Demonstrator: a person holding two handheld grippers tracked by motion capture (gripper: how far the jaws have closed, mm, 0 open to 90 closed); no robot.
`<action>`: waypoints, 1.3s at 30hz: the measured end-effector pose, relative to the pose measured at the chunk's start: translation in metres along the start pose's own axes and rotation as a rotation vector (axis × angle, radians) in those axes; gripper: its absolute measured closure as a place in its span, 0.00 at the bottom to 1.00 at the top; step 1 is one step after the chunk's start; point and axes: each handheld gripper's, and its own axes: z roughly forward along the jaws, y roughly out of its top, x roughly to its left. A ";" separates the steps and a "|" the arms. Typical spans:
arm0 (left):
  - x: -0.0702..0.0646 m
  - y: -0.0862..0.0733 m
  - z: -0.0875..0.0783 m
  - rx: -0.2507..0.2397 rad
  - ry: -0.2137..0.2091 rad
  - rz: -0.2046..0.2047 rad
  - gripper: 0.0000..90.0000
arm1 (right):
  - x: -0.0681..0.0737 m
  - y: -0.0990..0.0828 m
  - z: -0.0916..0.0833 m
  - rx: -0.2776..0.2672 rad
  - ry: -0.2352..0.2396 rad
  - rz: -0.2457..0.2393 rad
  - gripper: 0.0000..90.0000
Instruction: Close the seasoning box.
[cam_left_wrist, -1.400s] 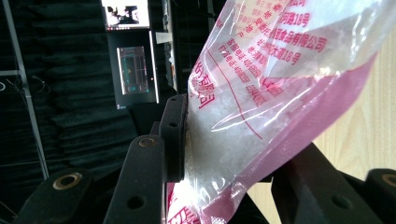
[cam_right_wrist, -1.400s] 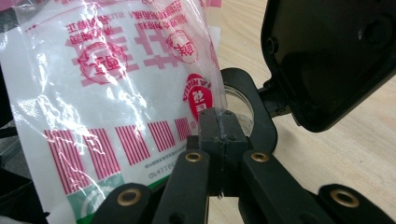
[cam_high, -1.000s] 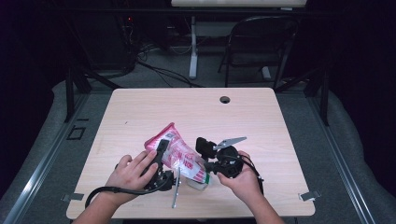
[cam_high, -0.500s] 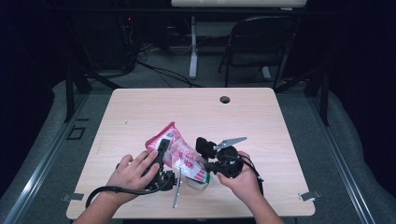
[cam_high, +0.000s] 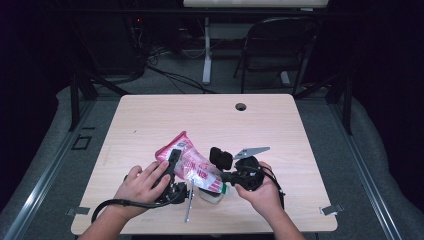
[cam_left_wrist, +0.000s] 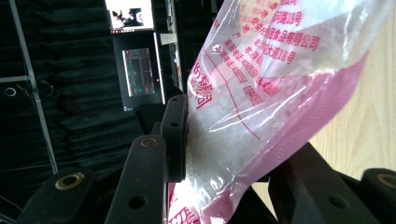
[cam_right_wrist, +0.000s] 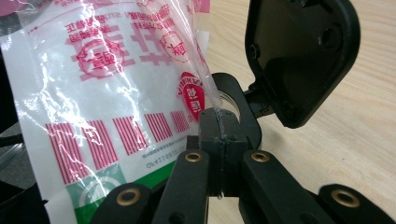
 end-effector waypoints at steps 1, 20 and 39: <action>0.000 0.000 0.000 -0.001 0.002 0.001 0.75 | 0.000 0.000 0.000 0.000 0.001 0.003 1.00; 0.001 0.002 0.003 0.012 -0.008 0.014 0.76 | 0.009 -0.002 -0.008 -0.016 0.012 -0.020 0.94; 0.001 0.007 0.005 0.022 -0.001 0.025 0.76 | 0.012 -0.001 -0.003 -0.006 0.035 -0.013 0.93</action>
